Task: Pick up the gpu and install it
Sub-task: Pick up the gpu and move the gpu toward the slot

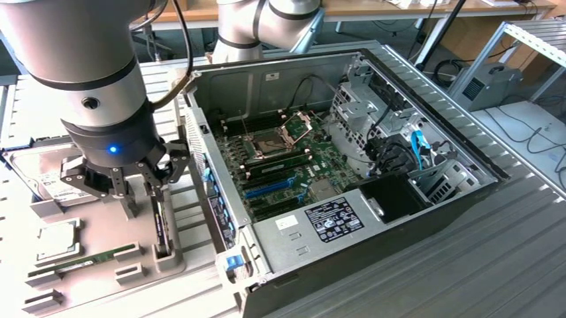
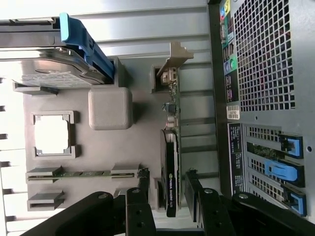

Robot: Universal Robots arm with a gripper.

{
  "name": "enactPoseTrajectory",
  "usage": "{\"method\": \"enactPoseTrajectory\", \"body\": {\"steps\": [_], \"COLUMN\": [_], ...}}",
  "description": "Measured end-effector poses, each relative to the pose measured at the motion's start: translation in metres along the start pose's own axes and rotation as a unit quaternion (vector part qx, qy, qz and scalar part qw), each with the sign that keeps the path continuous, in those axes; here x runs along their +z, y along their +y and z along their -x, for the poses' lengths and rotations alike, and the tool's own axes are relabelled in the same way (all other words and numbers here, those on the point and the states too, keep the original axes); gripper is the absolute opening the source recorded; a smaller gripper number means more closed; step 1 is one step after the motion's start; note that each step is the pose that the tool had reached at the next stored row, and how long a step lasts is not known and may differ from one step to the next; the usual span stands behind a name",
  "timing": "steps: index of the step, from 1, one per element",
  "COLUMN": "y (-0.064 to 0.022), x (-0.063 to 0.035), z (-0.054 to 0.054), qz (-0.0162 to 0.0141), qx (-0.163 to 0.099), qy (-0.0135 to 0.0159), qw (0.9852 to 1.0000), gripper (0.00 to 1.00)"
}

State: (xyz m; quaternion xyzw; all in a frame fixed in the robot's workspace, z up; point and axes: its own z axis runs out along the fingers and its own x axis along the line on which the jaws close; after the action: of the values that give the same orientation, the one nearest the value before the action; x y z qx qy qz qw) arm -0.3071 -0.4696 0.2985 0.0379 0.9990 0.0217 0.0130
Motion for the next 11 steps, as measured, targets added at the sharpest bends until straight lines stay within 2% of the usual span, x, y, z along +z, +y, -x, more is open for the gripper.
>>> {"method": "enactPoseTrajectory", "body": {"steps": [7, 11], "y": [0.0032, 0.0032], "x": [0.0043, 0.0072], "z": [-0.0047, -0.0035], "qz": [0.0000, 0.0000], "qx": [0.000, 0.000], "qy": [0.0000, 0.0001], "qw": [1.0000, 1.0000], "gripper": [0.42, 0.42]}}
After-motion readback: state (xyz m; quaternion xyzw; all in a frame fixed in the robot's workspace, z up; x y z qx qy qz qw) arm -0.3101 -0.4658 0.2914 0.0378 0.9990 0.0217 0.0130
